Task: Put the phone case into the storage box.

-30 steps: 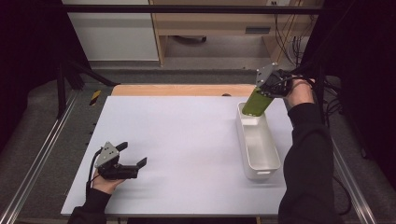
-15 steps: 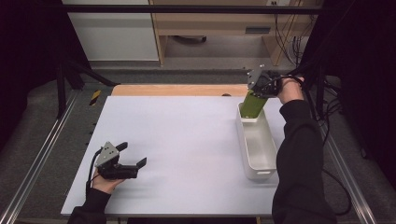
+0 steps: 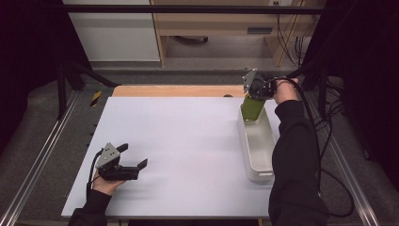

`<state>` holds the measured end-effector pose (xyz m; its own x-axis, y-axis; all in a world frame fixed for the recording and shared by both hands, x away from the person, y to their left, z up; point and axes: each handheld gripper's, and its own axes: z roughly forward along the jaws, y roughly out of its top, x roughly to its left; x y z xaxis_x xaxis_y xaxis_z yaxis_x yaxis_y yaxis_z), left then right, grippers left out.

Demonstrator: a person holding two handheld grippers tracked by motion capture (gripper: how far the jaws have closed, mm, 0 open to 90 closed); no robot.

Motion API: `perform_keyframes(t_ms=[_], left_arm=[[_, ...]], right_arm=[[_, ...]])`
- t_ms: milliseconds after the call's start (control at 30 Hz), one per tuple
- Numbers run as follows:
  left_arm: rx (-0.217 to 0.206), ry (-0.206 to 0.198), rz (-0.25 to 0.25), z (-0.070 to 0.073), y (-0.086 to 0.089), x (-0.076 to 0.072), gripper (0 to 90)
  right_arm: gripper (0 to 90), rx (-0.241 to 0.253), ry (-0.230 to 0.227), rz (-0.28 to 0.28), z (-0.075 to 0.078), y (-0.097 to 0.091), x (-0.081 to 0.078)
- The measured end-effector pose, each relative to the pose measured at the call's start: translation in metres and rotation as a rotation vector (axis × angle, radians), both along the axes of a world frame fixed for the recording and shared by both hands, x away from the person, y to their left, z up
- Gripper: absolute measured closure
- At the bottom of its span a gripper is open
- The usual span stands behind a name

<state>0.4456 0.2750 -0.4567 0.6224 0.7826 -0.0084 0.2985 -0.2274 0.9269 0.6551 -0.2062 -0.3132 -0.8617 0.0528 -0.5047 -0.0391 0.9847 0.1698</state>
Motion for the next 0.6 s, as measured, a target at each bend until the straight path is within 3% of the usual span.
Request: perform_keyframes(t_ms=[600], left_arm=[[0.007,0.003,-0.002,-0.0007,-0.0001,0.0003,1.0]], right_arm=[[78.0,-0.028,0.003,-0.004,-0.0103,0.0036,0.0063]])
